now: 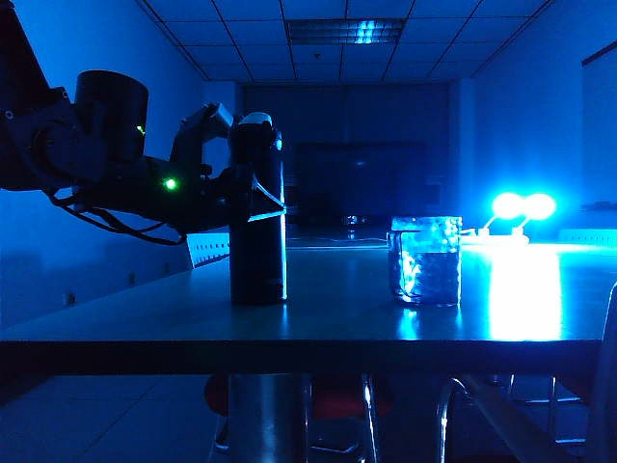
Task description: Pick up the black thermos cup, pour some water from it into the cup, and then put the thermos cup back on the table.
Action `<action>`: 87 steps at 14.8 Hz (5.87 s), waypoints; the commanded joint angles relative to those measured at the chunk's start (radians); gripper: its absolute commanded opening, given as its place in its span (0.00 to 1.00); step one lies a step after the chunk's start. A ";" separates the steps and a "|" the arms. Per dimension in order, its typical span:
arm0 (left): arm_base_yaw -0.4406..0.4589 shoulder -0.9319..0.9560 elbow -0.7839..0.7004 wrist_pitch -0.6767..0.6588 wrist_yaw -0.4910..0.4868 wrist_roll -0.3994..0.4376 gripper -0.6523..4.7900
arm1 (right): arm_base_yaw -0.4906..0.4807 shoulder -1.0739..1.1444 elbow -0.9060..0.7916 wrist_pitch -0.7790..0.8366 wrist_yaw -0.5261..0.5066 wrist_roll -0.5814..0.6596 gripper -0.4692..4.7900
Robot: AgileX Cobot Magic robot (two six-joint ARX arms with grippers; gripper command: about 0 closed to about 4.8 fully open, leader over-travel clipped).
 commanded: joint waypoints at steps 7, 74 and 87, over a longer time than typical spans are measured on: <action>-0.005 -0.019 0.002 -0.005 -0.097 0.016 0.73 | 0.000 0.001 0.006 0.014 -0.006 -0.003 0.09; -0.391 0.070 0.438 -0.421 -0.892 0.929 0.73 | 0.000 0.050 0.006 -0.042 -0.003 -0.082 0.09; -0.388 0.077 0.440 -0.406 -0.927 1.156 0.73 | 0.000 0.050 0.006 -0.042 -0.011 -0.082 0.09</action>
